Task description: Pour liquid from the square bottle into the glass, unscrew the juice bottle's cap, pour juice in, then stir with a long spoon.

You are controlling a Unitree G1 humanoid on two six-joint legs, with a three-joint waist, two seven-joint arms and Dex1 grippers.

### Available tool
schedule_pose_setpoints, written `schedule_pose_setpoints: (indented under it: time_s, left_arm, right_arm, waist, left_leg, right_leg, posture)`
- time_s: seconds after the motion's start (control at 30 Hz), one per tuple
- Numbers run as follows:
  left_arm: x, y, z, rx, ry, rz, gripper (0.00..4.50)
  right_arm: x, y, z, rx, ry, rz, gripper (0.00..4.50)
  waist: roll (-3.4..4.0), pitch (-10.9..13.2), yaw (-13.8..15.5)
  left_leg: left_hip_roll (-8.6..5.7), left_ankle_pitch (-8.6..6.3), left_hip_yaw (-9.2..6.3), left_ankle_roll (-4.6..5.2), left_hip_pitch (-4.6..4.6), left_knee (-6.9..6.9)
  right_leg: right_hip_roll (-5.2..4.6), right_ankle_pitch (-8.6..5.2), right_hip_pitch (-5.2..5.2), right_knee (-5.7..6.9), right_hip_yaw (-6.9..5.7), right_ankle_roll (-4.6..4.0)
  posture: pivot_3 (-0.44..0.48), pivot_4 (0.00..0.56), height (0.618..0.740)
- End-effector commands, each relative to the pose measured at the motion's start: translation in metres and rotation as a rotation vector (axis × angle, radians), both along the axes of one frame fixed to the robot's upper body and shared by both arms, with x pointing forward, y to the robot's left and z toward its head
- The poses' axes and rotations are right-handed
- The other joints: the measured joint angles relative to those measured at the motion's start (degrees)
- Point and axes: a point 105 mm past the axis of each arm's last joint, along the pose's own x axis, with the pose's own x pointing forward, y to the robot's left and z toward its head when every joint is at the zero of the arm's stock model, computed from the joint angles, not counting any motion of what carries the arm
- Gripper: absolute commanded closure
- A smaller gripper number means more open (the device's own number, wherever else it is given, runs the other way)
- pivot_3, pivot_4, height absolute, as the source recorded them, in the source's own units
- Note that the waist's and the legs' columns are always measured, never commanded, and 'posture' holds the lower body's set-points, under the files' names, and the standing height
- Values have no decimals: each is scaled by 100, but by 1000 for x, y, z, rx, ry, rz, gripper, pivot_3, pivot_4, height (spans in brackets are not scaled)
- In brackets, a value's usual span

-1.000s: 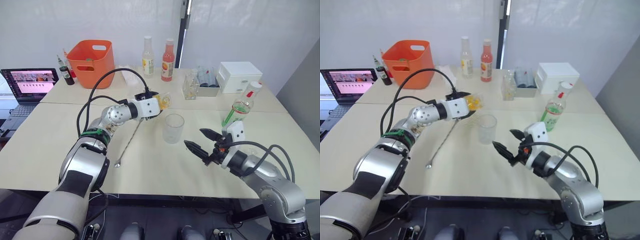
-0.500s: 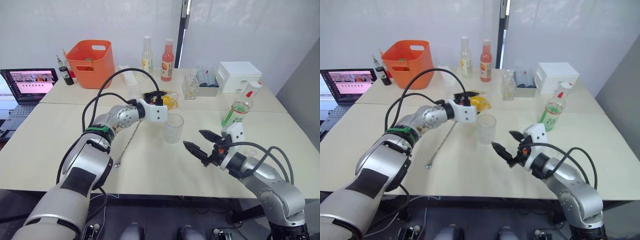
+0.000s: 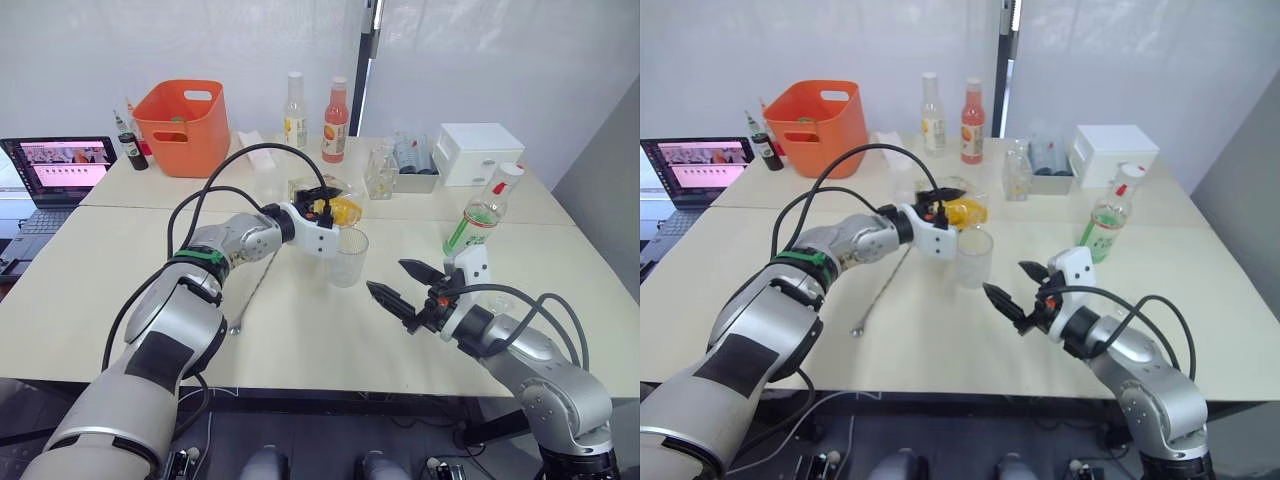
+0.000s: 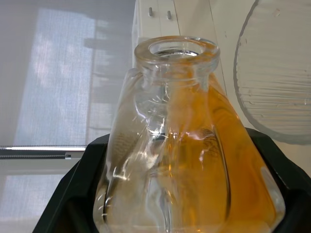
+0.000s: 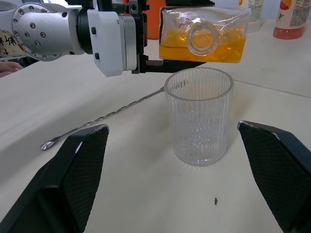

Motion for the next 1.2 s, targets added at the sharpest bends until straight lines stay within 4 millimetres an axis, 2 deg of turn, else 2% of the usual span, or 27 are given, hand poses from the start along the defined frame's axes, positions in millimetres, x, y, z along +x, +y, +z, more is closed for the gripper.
schedule_pose_setpoints:
  time_s: [0.03,0.53,1.2]
  left_arm:
    - [-2,-10,52,-70,-166,-38,1663]
    - [1,-7,56,-13,-286,-15,1663]
    - [3,-7,49,36,-313,-7,1663]
  right_arm:
    - [-5,-1,14,18,-50,6,0]
    - [-5,1,16,34,-52,9,0]
    - [-6,0,17,42,-51,1,0]
  waist:
    - [0,0,0]
    - [0,0,0]
    - [0,0,0]
  left_leg:
    - [0,0,0,0,0,0]
    - [-1,0,0,0,-1,0]
    - [-2,0,0,0,-1,1]
  right_leg:
    - [0,0,0,0,0,0]
    - [-1,0,0,1,0,0]
    - [-2,0,0,4,0,1]
  posture:
    - [0,150,715]
    - [0,150,715]
    - [0,150,715]
